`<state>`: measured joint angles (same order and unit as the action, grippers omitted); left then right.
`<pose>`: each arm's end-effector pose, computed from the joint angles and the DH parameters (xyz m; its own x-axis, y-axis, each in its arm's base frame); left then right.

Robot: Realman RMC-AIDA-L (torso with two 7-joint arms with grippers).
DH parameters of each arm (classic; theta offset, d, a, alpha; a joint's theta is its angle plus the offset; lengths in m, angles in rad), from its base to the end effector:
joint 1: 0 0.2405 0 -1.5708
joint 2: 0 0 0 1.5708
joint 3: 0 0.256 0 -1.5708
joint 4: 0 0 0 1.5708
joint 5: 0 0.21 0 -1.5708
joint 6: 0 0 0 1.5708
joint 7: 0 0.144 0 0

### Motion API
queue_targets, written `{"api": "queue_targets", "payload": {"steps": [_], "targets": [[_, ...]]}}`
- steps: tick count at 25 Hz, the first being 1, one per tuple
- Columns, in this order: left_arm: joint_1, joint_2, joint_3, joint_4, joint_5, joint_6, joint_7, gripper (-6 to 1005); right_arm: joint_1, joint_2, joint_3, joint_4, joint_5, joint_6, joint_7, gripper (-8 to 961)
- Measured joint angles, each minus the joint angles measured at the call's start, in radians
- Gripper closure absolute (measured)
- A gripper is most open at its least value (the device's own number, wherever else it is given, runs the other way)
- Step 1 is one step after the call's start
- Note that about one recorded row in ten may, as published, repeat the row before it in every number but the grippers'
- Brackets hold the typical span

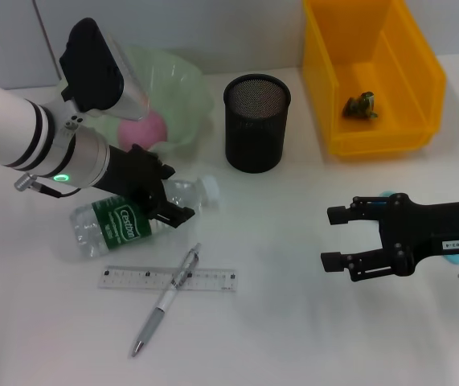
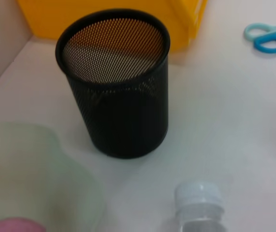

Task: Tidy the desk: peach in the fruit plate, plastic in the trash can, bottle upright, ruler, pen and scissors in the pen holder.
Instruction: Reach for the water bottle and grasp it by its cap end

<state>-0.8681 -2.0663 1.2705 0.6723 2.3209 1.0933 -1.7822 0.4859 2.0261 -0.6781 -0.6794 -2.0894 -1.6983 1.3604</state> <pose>-0.1845 0.4140 -0.0614 0.9671 0.2057 -0.1497 0.1558 -0.9441 -0.2905 0.2823 0.3047 0.0186 0.8336 -0.3501 -0.4274 -0.4180 -0.9055 -0.0735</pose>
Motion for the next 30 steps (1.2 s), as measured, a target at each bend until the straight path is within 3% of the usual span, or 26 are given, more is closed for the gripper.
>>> {"api": "queue_targets", "payload": {"steps": [30], "targets": [[0.001,0.001,0.001,-0.023,0.045,-0.009,0.004,190,0.018,0.007,-0.023,-0.006,0.0,0.005,0.033,110]]}}
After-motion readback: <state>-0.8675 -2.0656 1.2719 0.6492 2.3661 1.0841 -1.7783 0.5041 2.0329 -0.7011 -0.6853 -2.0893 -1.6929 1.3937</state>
